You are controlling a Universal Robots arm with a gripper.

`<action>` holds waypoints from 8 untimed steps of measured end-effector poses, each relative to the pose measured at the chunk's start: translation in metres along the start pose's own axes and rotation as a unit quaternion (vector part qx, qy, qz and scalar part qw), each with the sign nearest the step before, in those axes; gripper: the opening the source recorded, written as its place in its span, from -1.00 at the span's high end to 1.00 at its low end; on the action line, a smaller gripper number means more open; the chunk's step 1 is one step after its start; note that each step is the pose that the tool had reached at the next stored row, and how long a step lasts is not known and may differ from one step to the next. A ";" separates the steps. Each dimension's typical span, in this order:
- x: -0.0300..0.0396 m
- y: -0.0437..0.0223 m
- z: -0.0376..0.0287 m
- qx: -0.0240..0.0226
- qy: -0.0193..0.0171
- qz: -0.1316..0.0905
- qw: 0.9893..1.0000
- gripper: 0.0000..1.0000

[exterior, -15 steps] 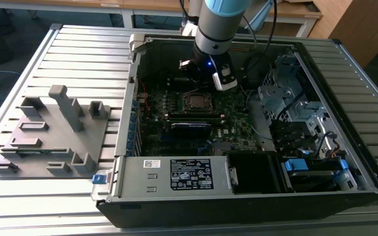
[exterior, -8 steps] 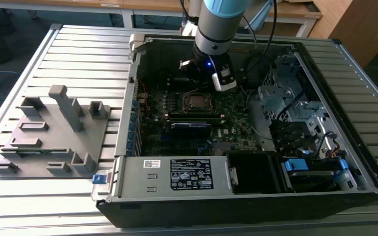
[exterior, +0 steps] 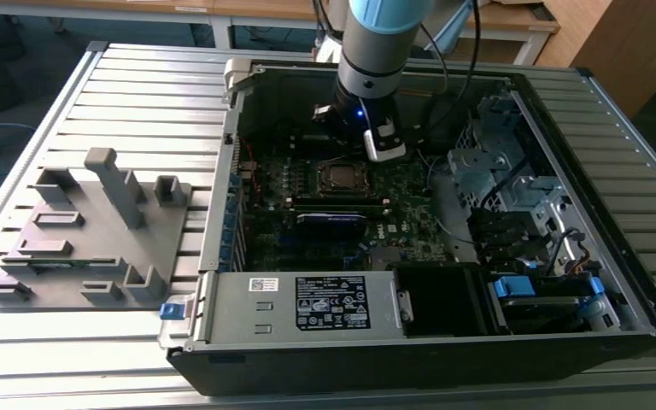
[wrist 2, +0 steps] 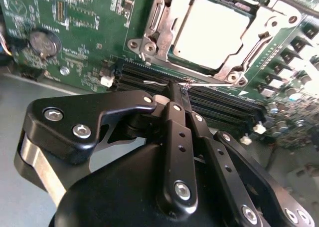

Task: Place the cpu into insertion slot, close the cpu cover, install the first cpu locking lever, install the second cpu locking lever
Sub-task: 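Install the first cpu locking lever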

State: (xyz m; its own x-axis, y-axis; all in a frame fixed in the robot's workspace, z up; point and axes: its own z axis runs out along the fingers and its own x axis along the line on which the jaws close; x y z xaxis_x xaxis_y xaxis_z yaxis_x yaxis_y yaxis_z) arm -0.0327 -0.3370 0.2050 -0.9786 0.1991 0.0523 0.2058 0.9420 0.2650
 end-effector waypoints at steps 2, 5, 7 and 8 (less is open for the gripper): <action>0.0000 0.0000 0.0010 -0.001 -0.004 0.013 1.000 0.80; 0.0001 -0.0002 0.0028 -0.001 -0.008 0.028 1.000 0.80; 0.0004 -0.0005 0.0044 -0.001 -0.011 0.034 0.999 0.80; 0.0007 -0.0007 0.0053 -0.001 -0.013 0.036 0.999 0.80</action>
State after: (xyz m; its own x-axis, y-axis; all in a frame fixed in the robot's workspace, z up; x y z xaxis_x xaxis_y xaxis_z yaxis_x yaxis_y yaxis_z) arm -0.0335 -0.3360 0.1998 -0.9610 0.2726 0.0471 0.2752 0.9246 0.2635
